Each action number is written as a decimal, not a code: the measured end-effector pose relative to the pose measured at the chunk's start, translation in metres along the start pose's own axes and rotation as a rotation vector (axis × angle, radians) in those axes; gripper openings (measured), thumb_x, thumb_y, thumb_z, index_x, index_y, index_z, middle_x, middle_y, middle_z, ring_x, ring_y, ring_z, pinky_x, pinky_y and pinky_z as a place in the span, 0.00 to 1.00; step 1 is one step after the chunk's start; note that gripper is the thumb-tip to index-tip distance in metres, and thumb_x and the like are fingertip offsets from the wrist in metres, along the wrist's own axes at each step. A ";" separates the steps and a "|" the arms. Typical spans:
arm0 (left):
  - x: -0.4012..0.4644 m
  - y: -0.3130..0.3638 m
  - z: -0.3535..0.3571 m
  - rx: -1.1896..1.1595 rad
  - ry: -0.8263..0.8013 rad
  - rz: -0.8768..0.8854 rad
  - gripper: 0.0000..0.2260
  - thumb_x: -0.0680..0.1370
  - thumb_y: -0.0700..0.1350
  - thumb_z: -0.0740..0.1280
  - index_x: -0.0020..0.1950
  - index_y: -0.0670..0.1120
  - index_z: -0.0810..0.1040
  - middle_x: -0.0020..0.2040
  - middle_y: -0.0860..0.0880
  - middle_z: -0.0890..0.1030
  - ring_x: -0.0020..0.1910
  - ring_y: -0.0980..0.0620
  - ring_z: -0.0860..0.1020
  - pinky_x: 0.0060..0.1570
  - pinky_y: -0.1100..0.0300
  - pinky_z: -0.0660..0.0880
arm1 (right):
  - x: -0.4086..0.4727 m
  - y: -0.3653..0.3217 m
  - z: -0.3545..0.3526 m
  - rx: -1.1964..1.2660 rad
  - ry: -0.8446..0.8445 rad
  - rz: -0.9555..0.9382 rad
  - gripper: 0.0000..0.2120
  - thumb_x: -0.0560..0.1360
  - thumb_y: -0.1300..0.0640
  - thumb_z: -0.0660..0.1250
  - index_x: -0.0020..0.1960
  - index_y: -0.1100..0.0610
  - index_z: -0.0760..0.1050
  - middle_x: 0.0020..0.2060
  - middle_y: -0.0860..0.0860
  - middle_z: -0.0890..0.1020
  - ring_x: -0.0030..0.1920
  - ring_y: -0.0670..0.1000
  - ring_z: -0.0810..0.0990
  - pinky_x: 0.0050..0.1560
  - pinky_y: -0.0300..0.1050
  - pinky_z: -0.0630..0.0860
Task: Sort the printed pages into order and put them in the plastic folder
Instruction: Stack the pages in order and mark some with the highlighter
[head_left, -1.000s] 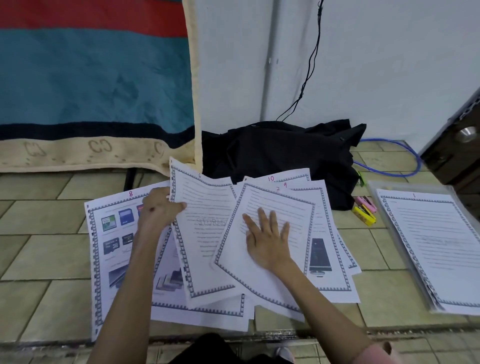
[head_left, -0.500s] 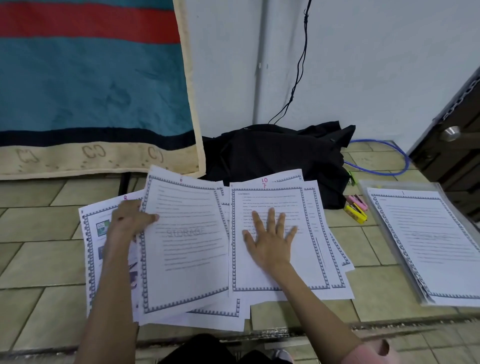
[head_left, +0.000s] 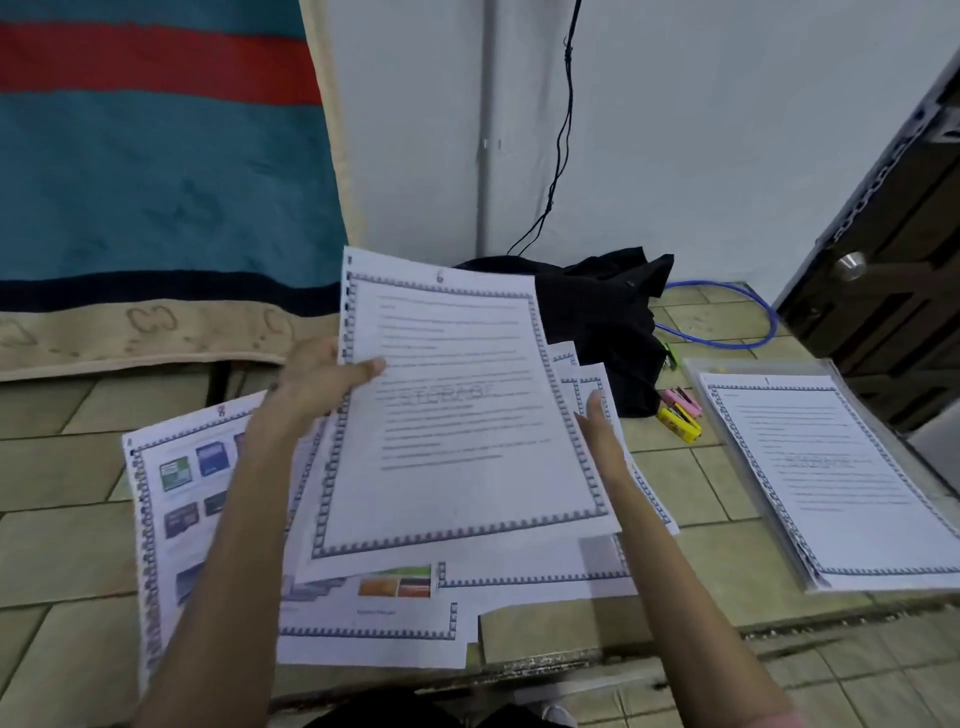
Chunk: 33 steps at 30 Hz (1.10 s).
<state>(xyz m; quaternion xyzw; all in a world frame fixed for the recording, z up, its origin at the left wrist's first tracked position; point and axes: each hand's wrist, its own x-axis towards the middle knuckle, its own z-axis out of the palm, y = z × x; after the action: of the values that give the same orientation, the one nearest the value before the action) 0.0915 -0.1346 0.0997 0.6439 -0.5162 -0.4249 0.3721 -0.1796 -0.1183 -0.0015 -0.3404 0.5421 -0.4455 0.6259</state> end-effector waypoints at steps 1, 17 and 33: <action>0.007 -0.008 0.018 0.014 -0.040 -0.002 0.14 0.75 0.41 0.70 0.60 0.43 0.78 0.59 0.46 0.80 0.51 0.49 0.79 0.50 0.60 0.75 | 0.000 -0.004 -0.016 0.079 -0.023 0.013 0.40 0.64 0.24 0.59 0.55 0.57 0.80 0.49 0.58 0.83 0.50 0.58 0.81 0.54 0.50 0.76; 0.030 -0.062 0.140 0.186 0.039 -0.287 0.35 0.75 0.43 0.70 0.75 0.37 0.53 0.73 0.37 0.63 0.71 0.40 0.64 0.67 0.52 0.64 | 0.006 0.024 -0.062 -0.564 0.462 -0.044 0.13 0.74 0.64 0.62 0.59 0.61 0.73 0.45 0.56 0.78 0.37 0.54 0.75 0.37 0.42 0.67; 0.019 -0.076 0.103 -0.184 -0.126 -0.054 0.10 0.72 0.41 0.72 0.54 0.45 0.79 0.55 0.45 0.82 0.44 0.57 0.80 0.39 0.70 0.77 | -0.002 0.018 -0.077 -0.324 0.209 -0.079 0.10 0.69 0.67 0.73 0.49 0.60 0.81 0.40 0.51 0.85 0.38 0.49 0.84 0.37 0.41 0.79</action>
<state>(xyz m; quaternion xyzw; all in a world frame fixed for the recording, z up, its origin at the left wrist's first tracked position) 0.0240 -0.1427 -0.0107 0.5928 -0.4795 -0.5200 0.3850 -0.2519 -0.1051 -0.0314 -0.4095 0.6550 -0.4097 0.4852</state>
